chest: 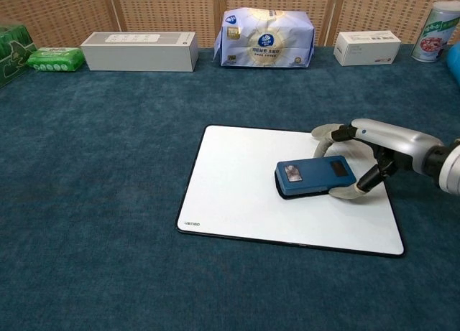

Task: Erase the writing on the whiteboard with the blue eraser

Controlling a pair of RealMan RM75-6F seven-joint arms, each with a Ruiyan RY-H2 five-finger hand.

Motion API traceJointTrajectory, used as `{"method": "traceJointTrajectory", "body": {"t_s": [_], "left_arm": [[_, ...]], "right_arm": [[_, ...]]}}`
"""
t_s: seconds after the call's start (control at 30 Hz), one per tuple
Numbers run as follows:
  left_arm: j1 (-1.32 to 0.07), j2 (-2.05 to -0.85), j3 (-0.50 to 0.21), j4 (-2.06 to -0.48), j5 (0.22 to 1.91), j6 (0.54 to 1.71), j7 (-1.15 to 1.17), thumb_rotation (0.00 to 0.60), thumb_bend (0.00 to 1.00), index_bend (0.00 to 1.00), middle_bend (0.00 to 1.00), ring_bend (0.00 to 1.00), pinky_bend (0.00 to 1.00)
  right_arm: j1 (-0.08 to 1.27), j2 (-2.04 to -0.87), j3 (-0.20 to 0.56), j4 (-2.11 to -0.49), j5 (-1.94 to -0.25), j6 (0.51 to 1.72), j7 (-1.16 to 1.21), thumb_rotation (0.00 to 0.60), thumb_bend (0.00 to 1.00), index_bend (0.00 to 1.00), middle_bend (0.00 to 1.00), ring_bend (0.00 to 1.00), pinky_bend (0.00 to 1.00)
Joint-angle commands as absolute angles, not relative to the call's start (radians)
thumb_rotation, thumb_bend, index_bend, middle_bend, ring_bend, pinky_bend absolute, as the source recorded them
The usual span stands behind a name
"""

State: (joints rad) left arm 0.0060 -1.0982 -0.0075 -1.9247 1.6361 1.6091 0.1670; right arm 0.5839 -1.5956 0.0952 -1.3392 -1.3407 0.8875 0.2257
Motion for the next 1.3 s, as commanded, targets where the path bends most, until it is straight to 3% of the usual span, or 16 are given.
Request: {"method": "traceJointTrajectory", "body": {"t_s": [0.03,0.7,1.3], "left_arm": [[0.006,-1.098,-0.008,-1.925,1.637,1.61,0.166,0.6,0.42,0.39,0.24,0.11,0.0],[0.003,-1.1,-0.008,-1.922,1.646,1.608,0.16,0.6,0.42,0.39,0.24,0.11,0.0],[0.016,-1.092,-0.003,-1.927,1.654,1.627,0.161,0.6,0.42,0.39,0.24,0.11,0.0]], "right_arm": [[0.579,-1.594,0.091,-1.349,-1.343,0.894,0.22,0.6,0.24,0.59,0.09,0.0,0.0],[0.495,-1.547,0.031,-1.467,-1.369,0.99,0.166,0.6,0.24,0.59,0.09,0.0,0.0],[0.537,-1.573,0.071,-1.403,-1.378,0.941,0.213,0.6,0.24,0.59,0.09,0.0,0.0]]}}
